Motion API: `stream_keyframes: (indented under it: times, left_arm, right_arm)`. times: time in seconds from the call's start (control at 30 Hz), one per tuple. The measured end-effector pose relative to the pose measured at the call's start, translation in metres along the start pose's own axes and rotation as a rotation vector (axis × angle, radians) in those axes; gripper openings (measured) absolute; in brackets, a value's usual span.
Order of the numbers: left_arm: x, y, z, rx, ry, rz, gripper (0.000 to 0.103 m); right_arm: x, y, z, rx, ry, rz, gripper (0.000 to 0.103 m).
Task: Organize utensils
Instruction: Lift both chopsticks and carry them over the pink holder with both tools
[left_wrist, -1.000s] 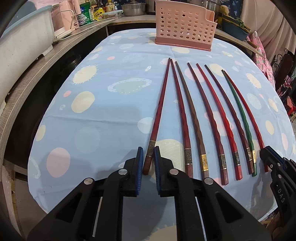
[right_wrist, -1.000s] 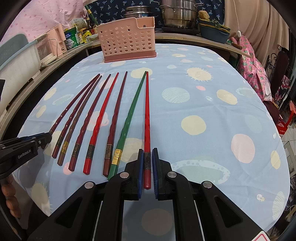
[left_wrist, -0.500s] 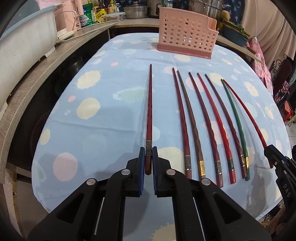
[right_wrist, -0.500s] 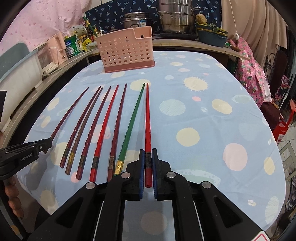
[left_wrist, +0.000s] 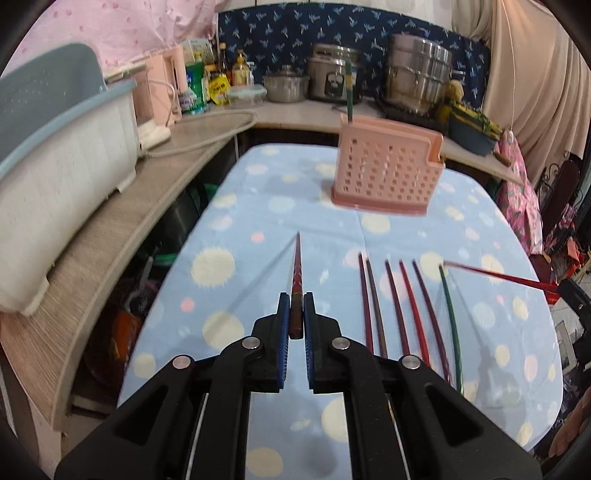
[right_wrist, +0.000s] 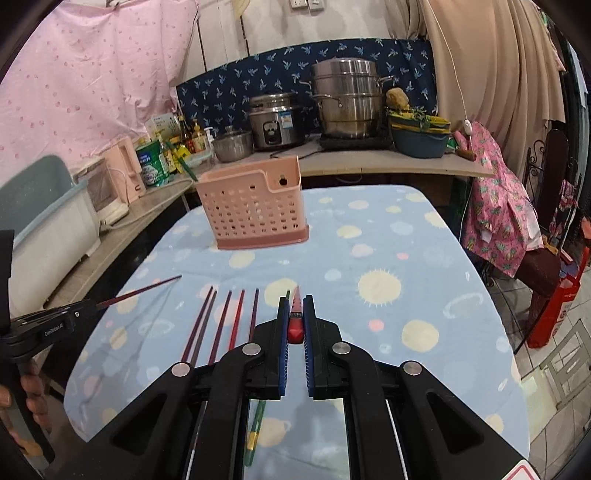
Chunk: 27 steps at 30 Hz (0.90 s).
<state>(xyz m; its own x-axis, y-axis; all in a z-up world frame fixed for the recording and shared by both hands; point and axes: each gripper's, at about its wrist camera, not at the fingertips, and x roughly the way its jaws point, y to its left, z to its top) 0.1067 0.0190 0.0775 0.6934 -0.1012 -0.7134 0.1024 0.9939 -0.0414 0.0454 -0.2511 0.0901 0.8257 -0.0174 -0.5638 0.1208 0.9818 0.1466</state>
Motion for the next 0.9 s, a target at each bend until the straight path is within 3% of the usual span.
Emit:
stream_keyframes:
  times: [0.33,0.6,0.8,0.9]
  left_arm:
    - [-0.003,0.002,0.072,-0.030,-0.077,-0.047,0.007]
    - [-0.014,-0.012,0.133,-0.033,-0.166,-0.091,0.007]
    - [-0.037,-0.027,0.187,-0.049,-0.267,-0.149,0.007]
    - [-0.050,-0.036,0.217,-0.058,-0.355,-0.161,0.007]
  right_arm:
    - [0.014,-0.014,0.076,0.072,-0.087,0.085,0.007]
    - [0.024,0.000,0.132,0.053,-0.161,0.137,0.007]
    - [0.029,0.013,0.186,0.048,-0.258,0.172,0.007]
    - [0.038,0.017,0.213,0.068,-0.289,0.204,0.007]
